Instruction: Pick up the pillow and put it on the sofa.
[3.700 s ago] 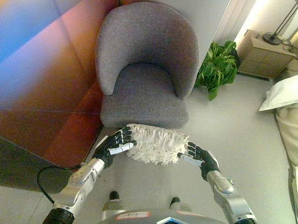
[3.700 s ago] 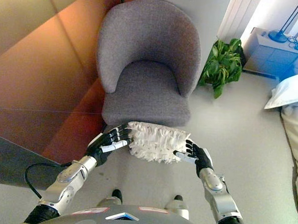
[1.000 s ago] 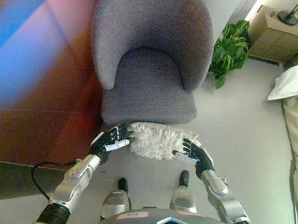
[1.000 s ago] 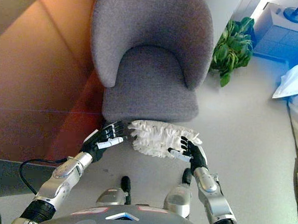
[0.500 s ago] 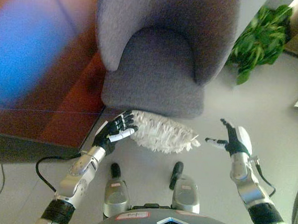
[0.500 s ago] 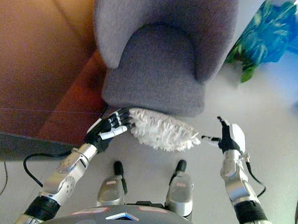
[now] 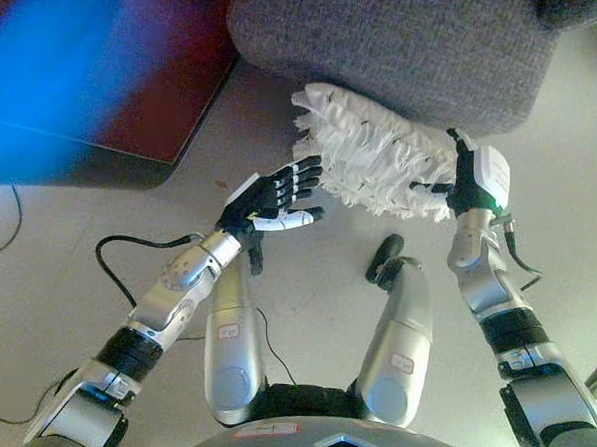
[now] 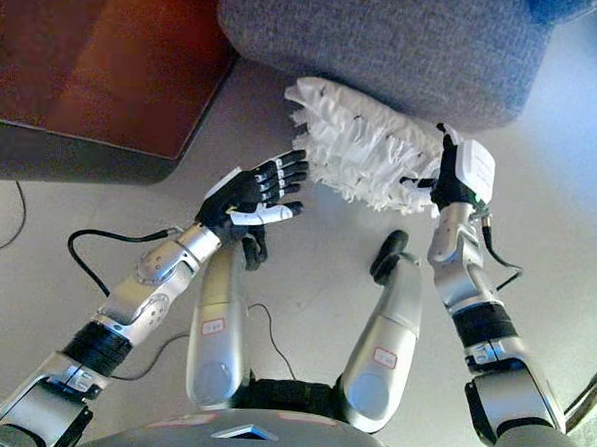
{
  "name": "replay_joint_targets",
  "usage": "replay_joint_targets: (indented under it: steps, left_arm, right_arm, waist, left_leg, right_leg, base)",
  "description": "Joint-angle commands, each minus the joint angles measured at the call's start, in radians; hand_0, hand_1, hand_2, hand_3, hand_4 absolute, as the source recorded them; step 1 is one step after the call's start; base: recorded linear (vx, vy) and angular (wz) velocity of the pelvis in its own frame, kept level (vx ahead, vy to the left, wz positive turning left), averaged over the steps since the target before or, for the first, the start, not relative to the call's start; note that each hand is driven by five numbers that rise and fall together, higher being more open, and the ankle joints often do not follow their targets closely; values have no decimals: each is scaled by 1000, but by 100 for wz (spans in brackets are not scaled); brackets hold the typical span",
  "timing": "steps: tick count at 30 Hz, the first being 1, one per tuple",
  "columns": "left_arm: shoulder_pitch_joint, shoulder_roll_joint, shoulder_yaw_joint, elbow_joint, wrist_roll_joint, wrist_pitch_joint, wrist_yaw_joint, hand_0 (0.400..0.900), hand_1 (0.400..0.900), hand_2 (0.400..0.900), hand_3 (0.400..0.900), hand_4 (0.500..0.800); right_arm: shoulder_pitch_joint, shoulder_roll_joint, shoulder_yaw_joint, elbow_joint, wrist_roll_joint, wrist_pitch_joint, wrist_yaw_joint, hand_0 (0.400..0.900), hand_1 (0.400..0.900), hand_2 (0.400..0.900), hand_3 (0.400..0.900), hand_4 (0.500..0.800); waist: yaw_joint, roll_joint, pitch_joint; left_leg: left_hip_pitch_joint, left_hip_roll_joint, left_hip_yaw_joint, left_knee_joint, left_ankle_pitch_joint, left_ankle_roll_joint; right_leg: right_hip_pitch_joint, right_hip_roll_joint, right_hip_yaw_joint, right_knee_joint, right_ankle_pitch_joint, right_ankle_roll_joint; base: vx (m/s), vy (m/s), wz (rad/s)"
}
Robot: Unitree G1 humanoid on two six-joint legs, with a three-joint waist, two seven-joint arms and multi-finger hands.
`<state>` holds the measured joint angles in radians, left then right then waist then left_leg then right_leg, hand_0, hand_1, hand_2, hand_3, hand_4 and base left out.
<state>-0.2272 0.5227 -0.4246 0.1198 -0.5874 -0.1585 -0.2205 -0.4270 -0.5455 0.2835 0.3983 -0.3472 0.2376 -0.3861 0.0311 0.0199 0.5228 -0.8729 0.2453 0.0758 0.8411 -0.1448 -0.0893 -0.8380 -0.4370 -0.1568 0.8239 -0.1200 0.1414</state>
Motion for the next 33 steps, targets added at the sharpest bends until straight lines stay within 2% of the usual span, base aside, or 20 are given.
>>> replay_joint_targets:
  steps: [1, 2, 3, 10, 18, 20, 22, 23, 24, 27, 33]
  left_arm:
    - [24, 30, 28, -134, -33, -107, -30, 900, 900, 900, 900, 800]
    - [27, 33, 29, -137, -40, -116, -33, 900, 900, 900, 900, 800]
    - [30, 38, 25, -142, -54, -127, -37, 900, 900, 900, 900, 800]
    - [7, 33, 19, -156, -141, -155, -48, 900, 900, 900, 900, 800]
    - [-35, 5, -23, -144, -210, -133, -102, 900, 900, 900, 900, 800]
    - [-41, 4, -36, -137, -216, -126, -110, 900, 900, 900, 900, 800]
    - [-45, -4, -53, -134, -210, -122, -105, 900, 900, 900, 900, 800]
    - [-46, -5, -60, -134, -210, -121, -100, 900, 900, 900, 900, 800]
    - [-45, -4, -64, -132, -213, -125, -94, 900, 900, 900, 900, 800]
    - [-36, -11, -63, -131, -217, -120, -89, 900, 900, 900, 900, 800]
    - [-14, -17, -52, -145, -210, -105, -74, 900, 900, 900, 900, 800]
  right_arm:
    - [-40, -84, -25, -34, 13, 7, -91, 900, 900, 900, 900, 800]
    - [-52, -89, -23, -25, 23, 10, -97, 900, 900, 900, 900, 800]
    - [-69, -93, -23, -1, 25, 6, -106, 900, 900, 900, 900, 800]
    - [-252, -110, -7, 216, 92, 44, -206, 900, 900, 900, 900, 800]
    - [-460, -82, 87, 498, 204, 162, -198, 900, 900, 900, 900, 800]
    - [-498, -71, 98, 572, 221, 201, -151, 900, 900, 900, 900, 800]
    - [-509, -60, 117, 632, 247, 207, -120, 900, 900, 900, 900, 800]
    - [-511, -56, 122, 648, 256, 204, -105, 810, 810, 810, 810, 746]
    - [-514, -55, 125, 648, 252, 213, -81, 400, 400, 400, 400, 500]
    - [-499, -40, 120, 628, 325, 208, -57, 400, 400, 400, 400, 500]
    - [-453, -13, 76, 538, 388, 175, -105, 400, 400, 400, 400, 500]
  waist:
    - [12, 5, -3]
    - [17, 7, -3]
    - [25, 14, -3]
    - [63, 56, -3]
    - [107, 93, -3]
    - [114, 97, -3]
    - [122, 101, -3]
    - [123, 101, -3]
    - [124, 101, -3]
    - [125, 99, -3]
    - [120, 84, -3]
  left_leg:
    - [7, 77, -78, 56, -92, -6]
    - [-25, 77, -86, 87, -102, -5]
    - [-52, 79, -99, 135, -143, -11]
    - [-257, 65, -155, 324, -184, -4]
    - [-400, 40, -184, 459, -206, -4]
    - [-413, 39, -190, 473, -203, -7]
    - [-423, 37, -197, 489, -203, -9]
    - [-426, 37, -199, 494, -202, -9]
    - [-427, 36, -201, 498, -202, -11]
    - [-425, 31, -204, 506, -198, -14]
    - [-381, 35, -197, 480, -186, -22]
  right_leg:
    - [-83, -47, 88, 17, 85, 35]
    - [-114, -50, 93, 45, 76, 33]
    - [-145, -58, 101, 93, 41, 40]
    - [-352, -82, 159, 277, -6, 28]
    - [-480, -111, 193, 391, -41, 15]
    - [-489, -113, 197, 408, -46, 15]
    - [-497, -120, 207, 429, -52, 14]
    - [-500, -123, 211, 436, -54, 14]
    - [-501, -123, 215, 444, -57, 14]
    - [-500, -124, 227, 460, -59, 15]
    - [-465, -124, 223, 441, -44, 21]
  base:
    - [-12, 94, -3]
    - [62, 101, -1]
    - [53, 107, 2]
    - [-7, 110, 8]
    - [-1, 59, 16]
    - [21, 50, 11]
    - [16, 47, 11]
    - [21, 39, 12]
    - [28, 48, 10]
    - [34, 41, 8]
    - [33, 20, 1]
